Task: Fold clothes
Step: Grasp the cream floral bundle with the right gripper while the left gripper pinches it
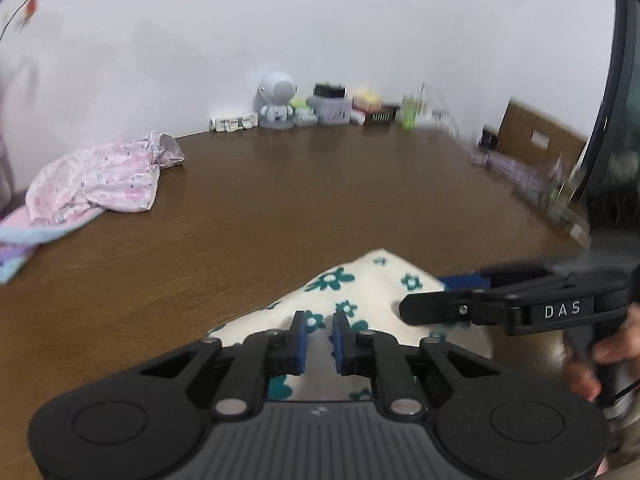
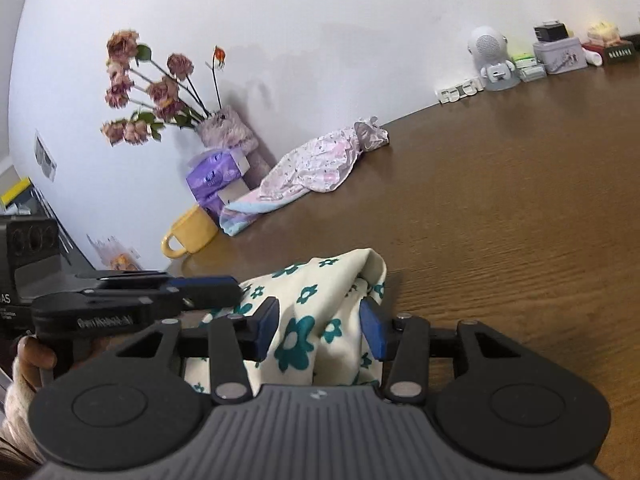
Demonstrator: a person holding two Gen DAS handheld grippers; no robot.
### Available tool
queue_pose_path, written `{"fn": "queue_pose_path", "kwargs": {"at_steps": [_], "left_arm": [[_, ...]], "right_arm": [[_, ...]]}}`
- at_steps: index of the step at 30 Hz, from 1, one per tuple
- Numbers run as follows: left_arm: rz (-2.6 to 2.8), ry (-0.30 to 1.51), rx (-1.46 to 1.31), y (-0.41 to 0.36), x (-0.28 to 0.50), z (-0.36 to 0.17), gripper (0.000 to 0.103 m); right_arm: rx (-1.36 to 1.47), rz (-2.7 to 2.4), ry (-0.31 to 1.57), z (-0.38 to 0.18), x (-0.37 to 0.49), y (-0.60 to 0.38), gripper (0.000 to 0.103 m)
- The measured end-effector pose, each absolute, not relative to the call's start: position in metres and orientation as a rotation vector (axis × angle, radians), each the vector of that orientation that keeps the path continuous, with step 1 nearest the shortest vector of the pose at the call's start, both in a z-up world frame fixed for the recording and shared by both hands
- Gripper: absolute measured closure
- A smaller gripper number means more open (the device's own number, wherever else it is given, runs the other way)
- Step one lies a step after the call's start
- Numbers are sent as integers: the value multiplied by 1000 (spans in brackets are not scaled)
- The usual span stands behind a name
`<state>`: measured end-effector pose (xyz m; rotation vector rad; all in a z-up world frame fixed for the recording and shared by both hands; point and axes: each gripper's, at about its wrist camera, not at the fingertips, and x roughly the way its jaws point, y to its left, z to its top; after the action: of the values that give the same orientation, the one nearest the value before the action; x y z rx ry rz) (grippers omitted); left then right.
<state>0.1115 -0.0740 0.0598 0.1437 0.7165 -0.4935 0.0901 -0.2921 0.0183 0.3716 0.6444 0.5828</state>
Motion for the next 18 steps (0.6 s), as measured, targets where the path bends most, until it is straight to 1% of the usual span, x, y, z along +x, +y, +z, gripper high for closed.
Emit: {"fn": "queue_pose_path", "kwargs": {"at_steps": [4,11,12,14,15,16,17,18], "left_arm": [[-485,730,187,-84,113,50,91],[-465,685,248,-93,102,50,91],[-462,673,245,-91,99,53,89],[-451,651,204,-84,92,61,71],[-444,640,170,-77,87,65,45],[-433,625,124,-69,82,69,23],[-418,605,75,-61,76,73,17],[-403,583,28,-52,70,76,13]], "right_arm": [[272,535,685,5,97,-280,58],[303,536,682,-7,96,-283,57],[294,530,678,-6,94,-282,56],[298,528,662,-1,90,-283,54],[307,528,651,3,88,-284,49],[314,524,640,7,84,-285,41],[313,521,625,11,79,-286,37],[310,519,609,16,74,-287,28]]}}
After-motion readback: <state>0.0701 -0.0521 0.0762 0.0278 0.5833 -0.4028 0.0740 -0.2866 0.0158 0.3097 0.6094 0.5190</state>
